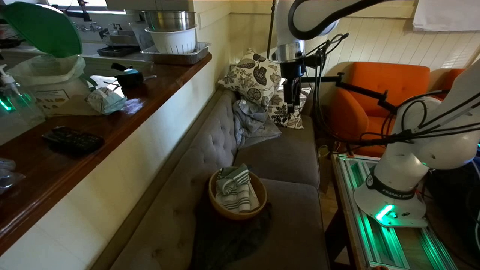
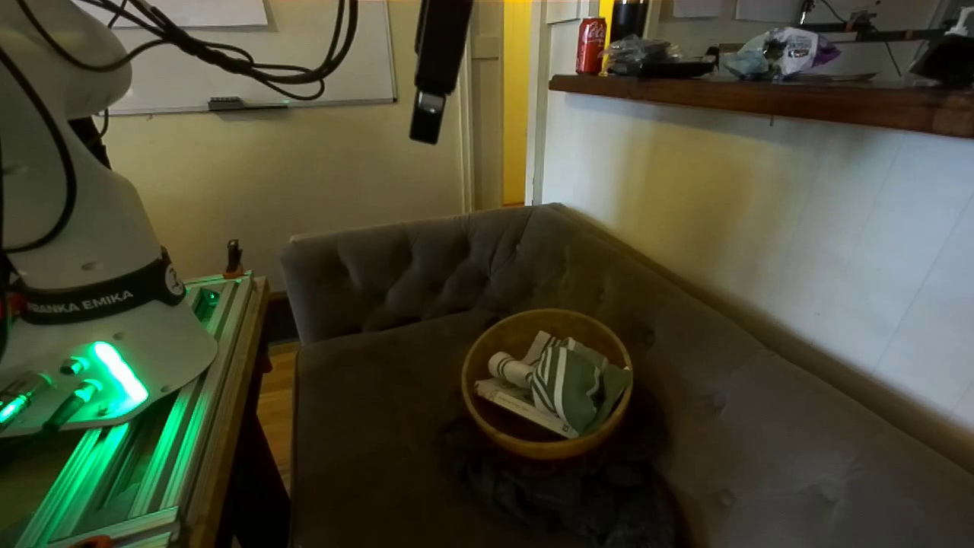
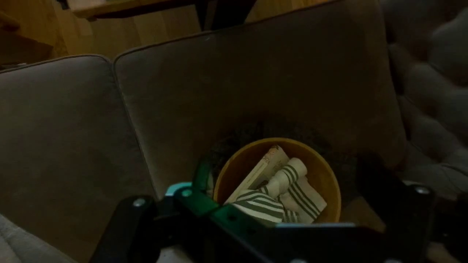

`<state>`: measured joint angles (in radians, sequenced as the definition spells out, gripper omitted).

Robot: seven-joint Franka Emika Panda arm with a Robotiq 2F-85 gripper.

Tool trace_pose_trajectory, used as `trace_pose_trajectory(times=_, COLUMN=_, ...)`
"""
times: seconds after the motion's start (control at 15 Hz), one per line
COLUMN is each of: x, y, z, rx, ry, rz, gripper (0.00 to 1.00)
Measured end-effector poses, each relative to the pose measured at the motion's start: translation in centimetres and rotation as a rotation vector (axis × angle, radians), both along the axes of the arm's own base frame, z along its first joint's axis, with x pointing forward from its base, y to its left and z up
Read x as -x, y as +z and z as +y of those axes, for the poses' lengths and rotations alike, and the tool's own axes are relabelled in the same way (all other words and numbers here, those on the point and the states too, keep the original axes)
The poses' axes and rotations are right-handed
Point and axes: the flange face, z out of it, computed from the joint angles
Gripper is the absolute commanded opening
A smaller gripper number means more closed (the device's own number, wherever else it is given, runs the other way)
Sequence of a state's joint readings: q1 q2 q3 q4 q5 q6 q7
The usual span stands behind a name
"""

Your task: Put the book on the left armrest

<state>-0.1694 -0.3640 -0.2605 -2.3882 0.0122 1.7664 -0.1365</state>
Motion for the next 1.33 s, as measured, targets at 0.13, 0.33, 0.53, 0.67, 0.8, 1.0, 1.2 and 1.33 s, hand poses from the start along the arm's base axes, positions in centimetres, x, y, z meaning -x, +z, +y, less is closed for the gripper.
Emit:
trace_pose_trajectory(times=0.13, x=-0.5, y=-2.7, z=0.1, rx=-0.035, ry=-0.094, rz=-0.044, gripper=1.00)
trace_pose_trajectory(times=0.33, x=-1.1, y=-7.3, z=-0.1, rx=-0.052, ry=-0.239, rz=-0.120, gripper=1.00)
trace_pose_trajectory(times=0.53, x=-1.2, y=-11.7, z=-0.1, rx=-0.037, ry=-0.379, rz=-0.177, gripper=1.00)
trace_pose_trajectory(times=0.67, x=-1.2, y=-14.5, z=0.0, rx=-0.016, ry=-0.457, rz=-0.190, gripper=1.00)
trace_pose_trajectory(times=0.8, x=-1.1, y=-17.0, z=0.2, rx=0.000, ry=-0.474, rz=-0.142, gripper=1.00)
trace_pose_trajectory(times=1.0, x=-1.3, y=-16.9, z=0.2, rx=0.002, ry=-0.474, rz=-0.147, gripper=1.00)
trace_pose_trajectory(times=1.2, x=-1.3, y=-16.8, z=0.0, rx=-0.008, ry=-0.496, rz=-0.150, gripper=1.00)
trace_pose_trajectory(times=1.33, x=-1.2, y=-18.0, z=-0.1, rx=-0.052, ry=-0.569, rz=-0.141, gripper=1.00)
